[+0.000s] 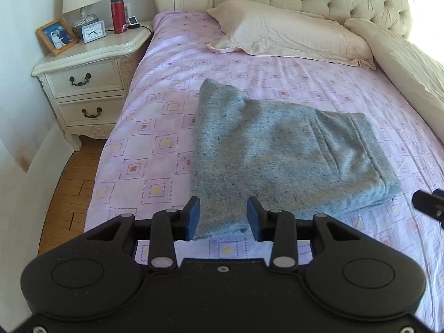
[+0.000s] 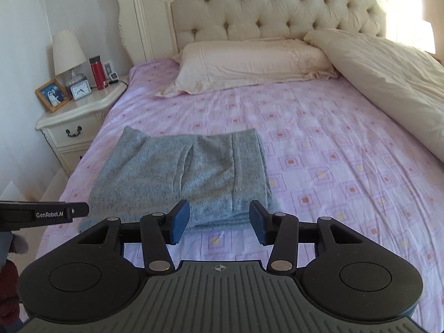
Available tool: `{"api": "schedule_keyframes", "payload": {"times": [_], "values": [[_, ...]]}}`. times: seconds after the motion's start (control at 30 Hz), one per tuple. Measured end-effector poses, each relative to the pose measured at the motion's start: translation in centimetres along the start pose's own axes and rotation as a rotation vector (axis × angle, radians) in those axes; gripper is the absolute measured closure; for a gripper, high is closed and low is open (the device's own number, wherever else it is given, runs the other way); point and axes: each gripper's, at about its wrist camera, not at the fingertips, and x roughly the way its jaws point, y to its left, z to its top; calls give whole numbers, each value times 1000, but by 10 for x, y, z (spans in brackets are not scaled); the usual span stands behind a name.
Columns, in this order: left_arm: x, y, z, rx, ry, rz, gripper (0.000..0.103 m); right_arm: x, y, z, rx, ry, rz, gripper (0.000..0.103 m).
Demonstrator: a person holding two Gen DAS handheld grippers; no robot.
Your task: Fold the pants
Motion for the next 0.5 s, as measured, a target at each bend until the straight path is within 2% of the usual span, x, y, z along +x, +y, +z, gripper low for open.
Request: {"api": "schedule_keyframes", "payload": {"times": [0.27,0.5], "values": [[-11,-14,-7,70,-38,12,56,-6,1,-2,1,-25,-7,57],[-13,-16,-9,74,-38,-4,56,-4,2,-4,0,-17,-17,57]]}}
